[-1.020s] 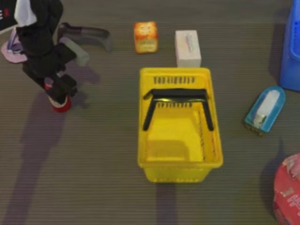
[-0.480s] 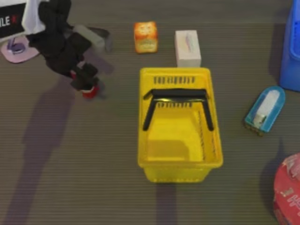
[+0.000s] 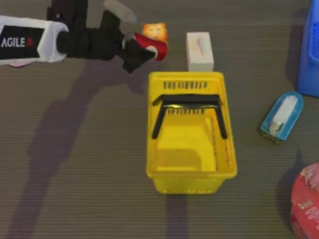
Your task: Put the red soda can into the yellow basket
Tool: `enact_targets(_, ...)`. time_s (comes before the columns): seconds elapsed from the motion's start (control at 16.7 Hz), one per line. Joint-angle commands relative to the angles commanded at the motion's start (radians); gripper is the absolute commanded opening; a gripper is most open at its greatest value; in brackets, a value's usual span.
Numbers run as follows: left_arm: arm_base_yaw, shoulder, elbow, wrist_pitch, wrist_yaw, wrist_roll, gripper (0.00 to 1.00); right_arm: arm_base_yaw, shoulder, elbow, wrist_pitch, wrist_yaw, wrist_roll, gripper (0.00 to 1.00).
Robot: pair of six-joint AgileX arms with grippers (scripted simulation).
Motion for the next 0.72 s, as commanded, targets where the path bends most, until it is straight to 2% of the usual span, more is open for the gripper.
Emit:
enact_targets(0.24,-0.033,-0.055,-0.129,0.388,0.257,-0.137,0.00,0.000,0.000,0.000,0.000,0.000,0.000,1.00)
enact_targets(0.42,-0.053,-0.104,-0.202,0.609,0.412,-0.213,0.00,0.000,0.000,0.000,0.000,0.000,0.000,1.00)
enact_targets(0.6,-0.066,-0.144,-0.245,0.739,0.513,-0.256,0.00,0.000,0.000,0.000,0.000,0.000,0.000,1.00)
enact_targets(0.72,-0.070,-0.156,-0.255,0.772,0.541,-0.267,0.00,0.000,0.000,0.000,0.000,0.000,0.000,1.00)
